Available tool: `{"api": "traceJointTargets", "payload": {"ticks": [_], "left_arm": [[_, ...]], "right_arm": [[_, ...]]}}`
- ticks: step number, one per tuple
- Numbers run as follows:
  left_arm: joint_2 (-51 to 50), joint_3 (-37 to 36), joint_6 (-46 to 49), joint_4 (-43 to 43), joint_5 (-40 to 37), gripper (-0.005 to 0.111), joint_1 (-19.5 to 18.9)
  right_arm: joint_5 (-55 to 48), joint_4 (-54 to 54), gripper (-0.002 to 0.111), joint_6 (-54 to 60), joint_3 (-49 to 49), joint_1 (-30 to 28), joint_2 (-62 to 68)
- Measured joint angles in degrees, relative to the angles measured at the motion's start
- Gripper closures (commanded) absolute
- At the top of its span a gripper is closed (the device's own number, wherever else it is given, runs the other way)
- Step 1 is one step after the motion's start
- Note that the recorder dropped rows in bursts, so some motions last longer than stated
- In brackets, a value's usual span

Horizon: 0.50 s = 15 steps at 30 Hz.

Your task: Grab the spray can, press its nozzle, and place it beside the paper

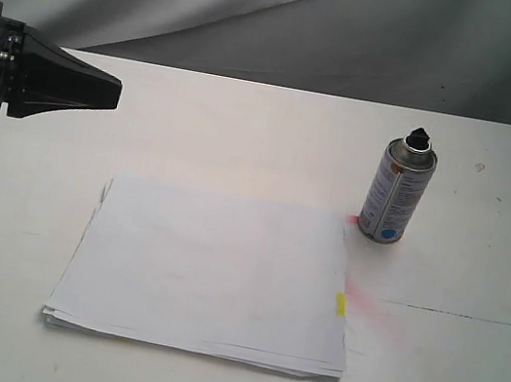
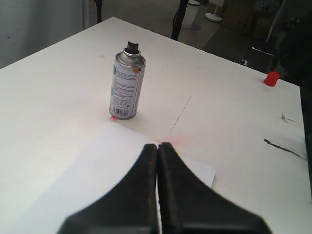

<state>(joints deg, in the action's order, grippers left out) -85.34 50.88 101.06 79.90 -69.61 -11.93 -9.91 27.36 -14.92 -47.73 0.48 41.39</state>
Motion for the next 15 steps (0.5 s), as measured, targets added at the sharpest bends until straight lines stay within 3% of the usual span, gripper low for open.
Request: {"api": "traceJointTargets", "payload": {"ticks": [6, 9, 15], "left_arm": [[0.0, 0.0, 0.0, 0.0, 0.0, 0.107, 0.0], [0.0, 0.0, 0.0, 0.0, 0.0, 0.107, 0.0], [0.0, 0.0, -1.37, 2.86, 0.0, 0.107, 0.0]], "right_arm": [[-18.79, -6.62, 0.108, 0.03, 0.0, 0.11, -11.32], [-25.62, -12.32, 0.108, 0.03, 0.0, 0.11, -12.21], [-27.71, -13.97, 0.108, 1.64, 0.0, 0.11, -12.21]]}}
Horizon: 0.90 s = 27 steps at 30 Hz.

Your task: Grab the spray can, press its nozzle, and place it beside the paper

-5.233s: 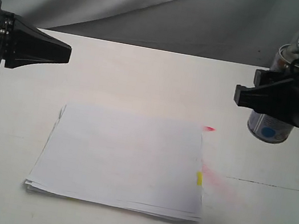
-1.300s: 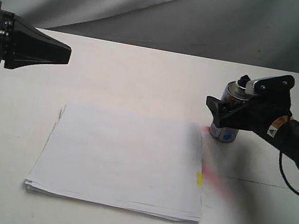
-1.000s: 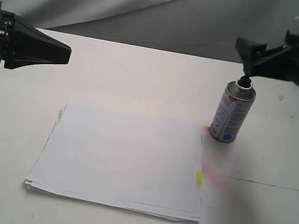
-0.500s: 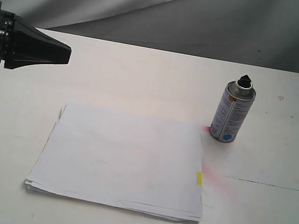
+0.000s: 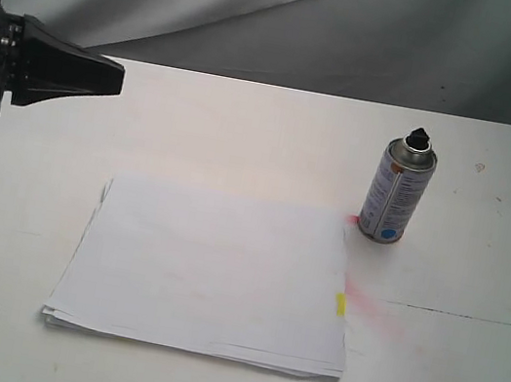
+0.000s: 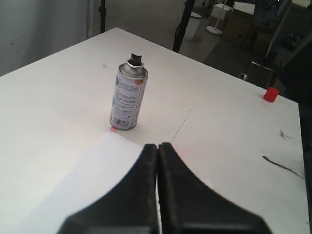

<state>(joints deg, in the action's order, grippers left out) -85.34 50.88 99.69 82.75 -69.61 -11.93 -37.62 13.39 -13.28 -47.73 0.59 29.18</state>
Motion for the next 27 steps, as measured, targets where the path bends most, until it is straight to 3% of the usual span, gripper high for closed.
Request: {"api": "traceJointTargets", "payload": {"ticks": [7, 14, 22, 27], "left_arm": [[12.44, -0.13, -6.34, 0.83, 0.34, 0.107, -1.68], [33.12, -0.13, -12.7, 10.94, 0.34, 0.107, -9.99], [41.19, -1.42, -12.88, 8.98, -0.48, 0.107, -10.64], [43.82, -9.54, -7.18, 8.72, -0.48, 0.107, -9.83]], "right_arm": [[-0.47, -2.8, 0.108, 6.84, 0.0, 0.0, -3.02], [-4.17, -7.77, 0.108, 10.73, 0.0, 0.0, -9.71], [-9.0, -23.13, 0.108, 24.37, 0.0, 0.0, -16.37], [-16.95, -28.16, 0.108, 25.53, 0.0, 0.0, -21.13]]}}
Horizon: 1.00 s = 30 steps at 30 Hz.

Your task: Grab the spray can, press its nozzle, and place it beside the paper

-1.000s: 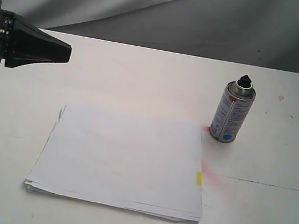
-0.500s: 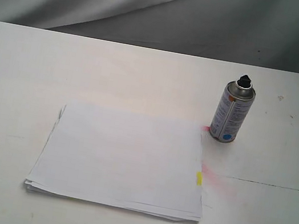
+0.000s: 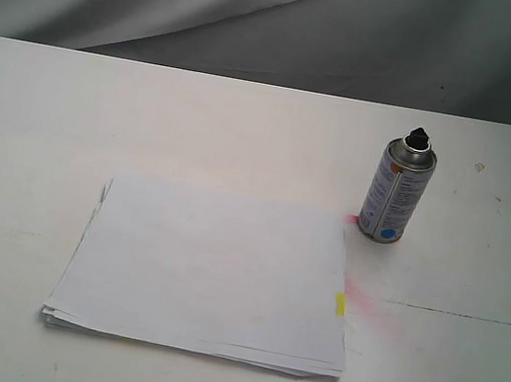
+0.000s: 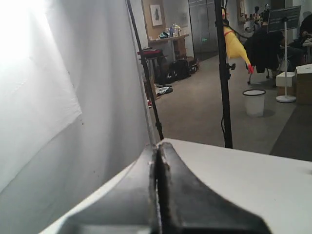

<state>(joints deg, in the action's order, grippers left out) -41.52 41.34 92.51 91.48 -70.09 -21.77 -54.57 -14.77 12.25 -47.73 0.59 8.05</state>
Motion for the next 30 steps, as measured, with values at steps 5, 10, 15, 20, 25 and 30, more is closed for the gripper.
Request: {"api": "traceJointTargets", "payload": {"ticks": [5, 10, 15, 20, 25, 30], "left_arm": [[0.46, -11.86, 8.94, 4.26, 0.0, 0.107, 4.08], [0.46, -20.3, 18.5, 6.48, 0.13, 0.107, 5.72], [0.46, -23.29, 23.12, 6.78, 0.13, 0.107, 5.83], [0.46, -23.56, 23.94, 7.19, 0.13, 0.107, 5.83], [0.46, -23.56, 24.04, 7.19, 0.13, 0.107, 5.83], [0.46, -23.56, 24.04, 7.19, 0.13, 0.107, 5.83]], "right_arm": [[-6.12, -0.79, 0.108, 0.22, 0.25, 0.0, -3.47], [-2.42, -0.92, 0.108, 0.22, 7.56, 0.0, -4.48], [18.07, -1.57, 0.108, 2.03, 21.47, 0.0, -4.27], [37.44, -1.81, 0.108, 3.28, 33.6, 0.0, -4.2], [48.03, -1.84, 0.108, 3.41, 39.02, 0.0, -4.2], [48.42, -4.17, 0.108, 3.5, 39.52, 0.0, -4.2]]}}
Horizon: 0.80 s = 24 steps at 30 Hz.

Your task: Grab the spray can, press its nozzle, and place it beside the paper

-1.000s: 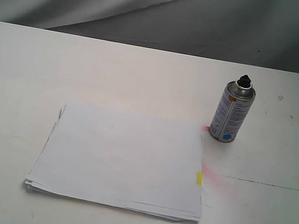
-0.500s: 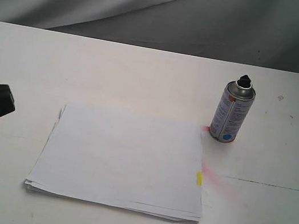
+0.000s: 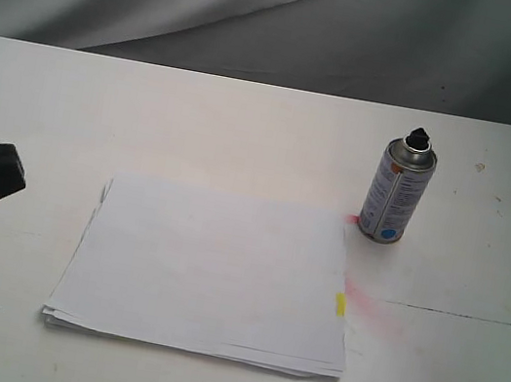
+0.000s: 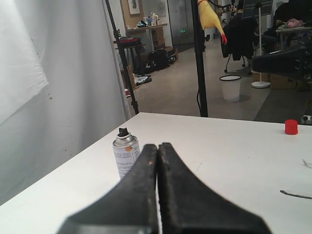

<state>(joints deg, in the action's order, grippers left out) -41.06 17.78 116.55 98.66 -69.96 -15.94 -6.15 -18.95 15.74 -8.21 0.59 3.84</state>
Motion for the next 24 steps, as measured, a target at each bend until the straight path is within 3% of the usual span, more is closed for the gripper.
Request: {"api": "traceJointTargets", "payload": {"ticks": [18, 24], "left_arm": [[0.0, 0.0, 0.14, 0.0, 0.0, 0.107, 0.0], [0.0, 0.0, 0.26, 0.0, 0.0, 0.107, 0.0]], "right_arm": [[0.29, -1.11, 0.108, 0.49, 0.0, 0.0, 0.0], [0.29, 3.74, 0.108, 0.46, 0.92, 0.0, 0.0]]}}
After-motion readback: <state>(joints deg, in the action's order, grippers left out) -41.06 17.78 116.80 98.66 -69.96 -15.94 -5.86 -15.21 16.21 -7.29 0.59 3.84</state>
